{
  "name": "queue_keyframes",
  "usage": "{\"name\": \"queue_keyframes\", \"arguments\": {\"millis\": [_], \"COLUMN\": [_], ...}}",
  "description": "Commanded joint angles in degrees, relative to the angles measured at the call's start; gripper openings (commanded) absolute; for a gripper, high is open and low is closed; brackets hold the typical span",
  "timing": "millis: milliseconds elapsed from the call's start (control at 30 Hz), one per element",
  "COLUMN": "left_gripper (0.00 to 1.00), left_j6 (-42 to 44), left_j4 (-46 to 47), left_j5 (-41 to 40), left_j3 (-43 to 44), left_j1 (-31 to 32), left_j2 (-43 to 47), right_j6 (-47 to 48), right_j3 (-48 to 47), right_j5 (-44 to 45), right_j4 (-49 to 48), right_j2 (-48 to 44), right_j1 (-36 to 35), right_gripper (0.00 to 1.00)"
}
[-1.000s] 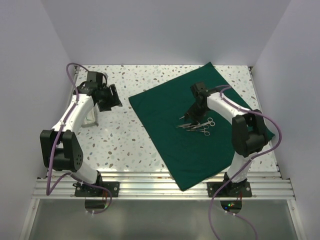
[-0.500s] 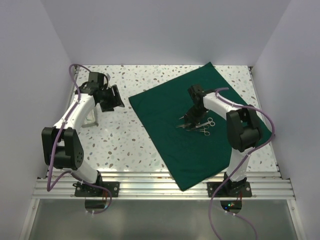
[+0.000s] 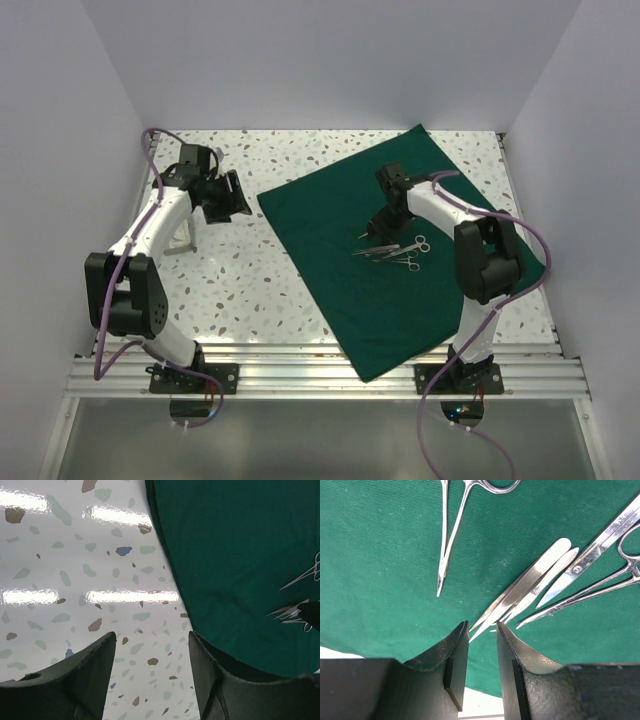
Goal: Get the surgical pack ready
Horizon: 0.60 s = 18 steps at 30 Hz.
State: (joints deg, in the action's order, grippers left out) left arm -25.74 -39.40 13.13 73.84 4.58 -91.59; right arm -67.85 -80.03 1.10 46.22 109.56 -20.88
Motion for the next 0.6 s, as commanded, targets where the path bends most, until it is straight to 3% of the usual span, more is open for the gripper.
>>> {"name": "queue_keyframes", "arguments": {"millis": [0,567], "left_gripper": [0.63,0.64], "left_j6": [1.5,1.7], "left_j4": [2.0,1.7], "left_j5": [0.8,1.9], "left_j3": [0.6,1.7], "left_j1": [0.3,1.0], "left_j2": [-0.3,-0.9], "right_j6": [-2.3,-3.4], "right_j3": [-0.3,1.5], "right_j5": [2.5,2.6], "right_j4": [-0.1,-1.4], "right_j2": [0.0,2.8], "right_j1": [-0.1,0.0], "right_gripper": [0.32,0.30]}}
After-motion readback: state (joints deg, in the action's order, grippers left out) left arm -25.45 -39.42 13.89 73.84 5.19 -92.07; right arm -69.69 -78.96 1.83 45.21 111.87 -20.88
